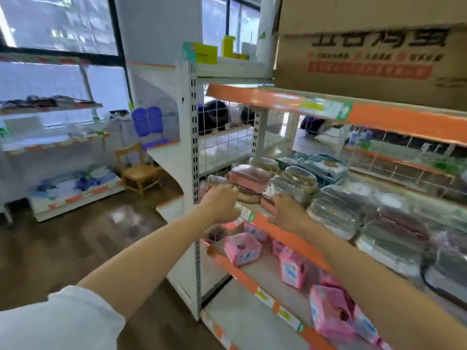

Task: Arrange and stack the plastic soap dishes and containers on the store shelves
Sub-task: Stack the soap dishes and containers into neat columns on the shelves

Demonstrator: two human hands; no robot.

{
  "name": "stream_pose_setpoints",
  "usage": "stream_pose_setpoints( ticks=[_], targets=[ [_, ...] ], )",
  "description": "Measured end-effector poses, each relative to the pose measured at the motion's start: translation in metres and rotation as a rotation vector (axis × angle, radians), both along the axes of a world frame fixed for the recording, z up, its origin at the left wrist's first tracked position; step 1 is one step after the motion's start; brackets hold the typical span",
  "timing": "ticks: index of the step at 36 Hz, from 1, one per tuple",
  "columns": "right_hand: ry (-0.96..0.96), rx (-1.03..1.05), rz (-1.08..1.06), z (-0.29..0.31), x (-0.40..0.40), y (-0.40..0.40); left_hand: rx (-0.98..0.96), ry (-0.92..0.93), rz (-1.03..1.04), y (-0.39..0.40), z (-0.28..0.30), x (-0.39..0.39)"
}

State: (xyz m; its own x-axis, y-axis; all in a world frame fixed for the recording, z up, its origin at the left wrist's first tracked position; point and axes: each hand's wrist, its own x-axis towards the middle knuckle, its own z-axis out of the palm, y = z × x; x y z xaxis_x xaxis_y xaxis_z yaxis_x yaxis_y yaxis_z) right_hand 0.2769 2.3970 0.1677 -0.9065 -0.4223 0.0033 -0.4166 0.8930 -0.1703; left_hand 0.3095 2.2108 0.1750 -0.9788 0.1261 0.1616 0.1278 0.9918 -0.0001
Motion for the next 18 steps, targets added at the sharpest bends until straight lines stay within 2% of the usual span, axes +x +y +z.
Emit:
stream_pose_setpoints(
  ticks=[3, 8, 13, 18],
  targets=[
    [-0.014, -0.064, -0.048, -0.01, -0.011, -0.025, 0.002, -0.048, -0.031, -0.033, 0.003, -0.019],
    [-0.002, -0.046, -0.087, -0.025, -0.019, -0.045, 0.068, -0.079, -0.083, -0.061, -0.007, -0.049],
    [-0.025, 0.026, -0.137, -0.021, -0.05, -0.043, 0.064, -0.077, -0.146, -0.058, -0.02, -0.083],
    [0.073, -0.075, -0.227, -0.016, -0.089, -0.035, 0.046, -0.075, -0.189, -0.049, -0.015, -0.115]
  ],
)
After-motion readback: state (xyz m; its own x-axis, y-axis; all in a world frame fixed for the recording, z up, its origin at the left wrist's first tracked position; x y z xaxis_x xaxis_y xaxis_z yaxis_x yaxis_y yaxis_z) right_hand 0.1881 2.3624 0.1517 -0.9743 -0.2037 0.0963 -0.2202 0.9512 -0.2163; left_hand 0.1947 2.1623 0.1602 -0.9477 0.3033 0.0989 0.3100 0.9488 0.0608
